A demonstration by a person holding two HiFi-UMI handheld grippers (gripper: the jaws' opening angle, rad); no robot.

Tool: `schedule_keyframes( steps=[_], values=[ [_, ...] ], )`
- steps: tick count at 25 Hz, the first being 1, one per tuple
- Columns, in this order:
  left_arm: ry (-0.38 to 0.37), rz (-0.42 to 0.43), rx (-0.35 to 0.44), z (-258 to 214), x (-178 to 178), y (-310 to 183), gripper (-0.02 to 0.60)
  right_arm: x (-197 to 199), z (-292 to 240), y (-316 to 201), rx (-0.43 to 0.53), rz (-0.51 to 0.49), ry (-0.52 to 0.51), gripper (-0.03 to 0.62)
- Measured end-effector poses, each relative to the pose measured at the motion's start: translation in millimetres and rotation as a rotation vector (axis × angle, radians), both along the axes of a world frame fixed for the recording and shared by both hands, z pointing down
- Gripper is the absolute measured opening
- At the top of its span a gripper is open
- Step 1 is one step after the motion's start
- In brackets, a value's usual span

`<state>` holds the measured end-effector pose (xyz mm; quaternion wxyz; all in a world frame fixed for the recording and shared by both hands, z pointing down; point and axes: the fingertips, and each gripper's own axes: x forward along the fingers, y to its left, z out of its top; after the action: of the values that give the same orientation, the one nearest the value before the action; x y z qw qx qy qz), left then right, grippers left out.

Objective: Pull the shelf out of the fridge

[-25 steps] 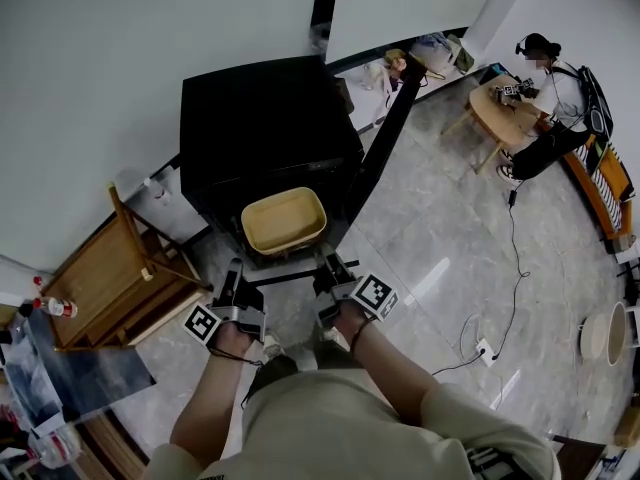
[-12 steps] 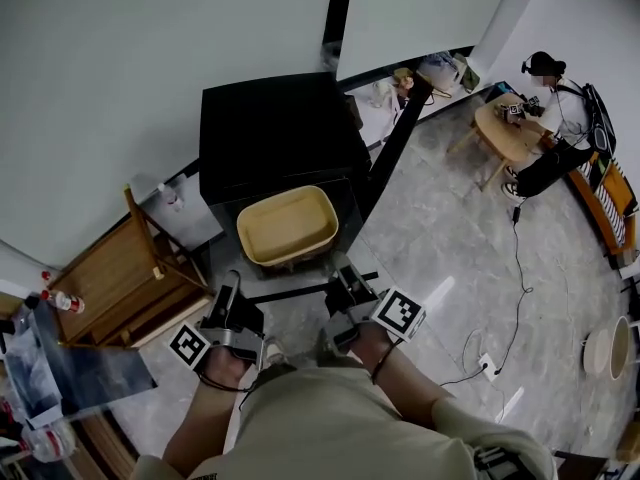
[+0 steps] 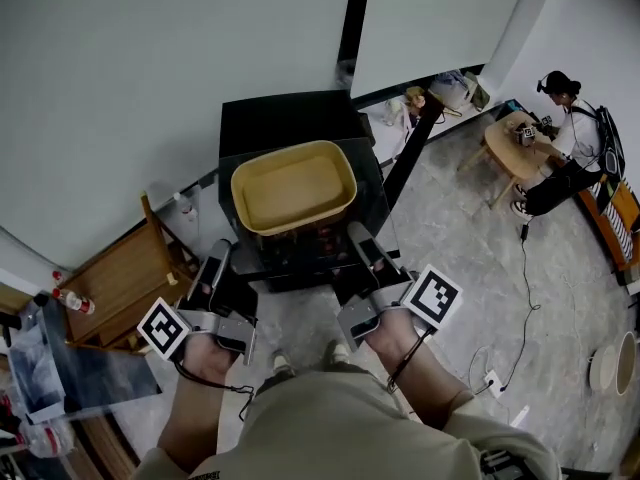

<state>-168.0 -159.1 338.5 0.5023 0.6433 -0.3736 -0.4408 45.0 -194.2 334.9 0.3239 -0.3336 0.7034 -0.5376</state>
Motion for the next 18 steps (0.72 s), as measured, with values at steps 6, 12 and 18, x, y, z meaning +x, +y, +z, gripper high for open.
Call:
schedule_keyframes(
  steps=[6, 12, 18],
  values=[
    [-0.006, -0.005, 0.054, -46.7, -1.5, -1.3, 0.015, -3.8, -41.8, -3.1, 0.047, -0.005, -0.052, 0.006],
    [-0.028, 0.005, 0.086, -64.2, -5.6, -5.9, 0.015, -6.8, -56.6, -4.2, 0.064, -0.009, -0.064, 0.006],
    [-0.025, 0.001, 0.049, -49.3, -3.2, -8.5, 0.015, -4.6, -32.8, -7.5, -0.004, -0.010, -0.073, 0.006]
  ],
)
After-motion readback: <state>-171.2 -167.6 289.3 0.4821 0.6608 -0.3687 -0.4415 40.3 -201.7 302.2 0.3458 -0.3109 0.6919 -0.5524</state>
